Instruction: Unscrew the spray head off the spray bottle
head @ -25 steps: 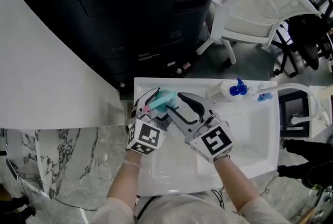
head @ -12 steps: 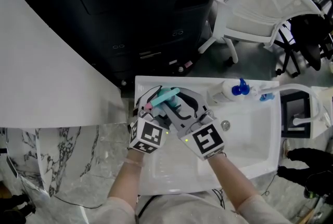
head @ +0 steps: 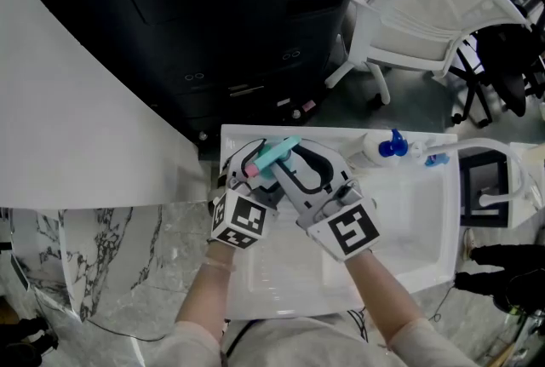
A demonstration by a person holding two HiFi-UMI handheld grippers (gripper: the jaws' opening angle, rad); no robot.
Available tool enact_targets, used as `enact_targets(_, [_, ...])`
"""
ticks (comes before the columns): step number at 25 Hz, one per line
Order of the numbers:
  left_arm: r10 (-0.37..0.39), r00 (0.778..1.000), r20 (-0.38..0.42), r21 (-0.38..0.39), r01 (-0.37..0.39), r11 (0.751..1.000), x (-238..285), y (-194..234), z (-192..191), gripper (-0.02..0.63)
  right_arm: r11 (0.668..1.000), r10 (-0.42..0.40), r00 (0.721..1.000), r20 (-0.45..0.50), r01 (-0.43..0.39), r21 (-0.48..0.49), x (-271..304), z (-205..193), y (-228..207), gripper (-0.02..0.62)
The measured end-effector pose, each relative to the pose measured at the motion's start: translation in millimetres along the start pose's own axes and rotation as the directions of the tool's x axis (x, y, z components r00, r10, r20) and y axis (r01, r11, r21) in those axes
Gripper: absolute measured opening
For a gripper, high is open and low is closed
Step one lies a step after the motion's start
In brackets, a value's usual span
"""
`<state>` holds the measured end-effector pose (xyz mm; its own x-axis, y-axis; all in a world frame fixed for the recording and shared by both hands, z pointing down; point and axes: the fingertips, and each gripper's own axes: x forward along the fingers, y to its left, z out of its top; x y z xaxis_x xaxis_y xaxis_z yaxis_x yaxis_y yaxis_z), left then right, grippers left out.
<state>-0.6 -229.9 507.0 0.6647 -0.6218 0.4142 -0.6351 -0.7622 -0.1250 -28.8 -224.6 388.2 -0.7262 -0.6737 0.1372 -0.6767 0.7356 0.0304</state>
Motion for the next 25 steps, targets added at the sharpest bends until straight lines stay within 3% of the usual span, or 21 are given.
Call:
enact_targets(11, [-0.013,1.000,0.000,0.013,0.013,1.000,6,4,1,0.360,0.987,0.015,0.996,0.093,-0.029,0.159,-17,40,-23,0.135])
enact_targets(25, [-0.032,0.999,-0.009,0.024,0.033,0.999,4,4,-1,0.362,0.974,0.019,0.986,0.166,-0.055,0.220,-32,76,-28,0.135])
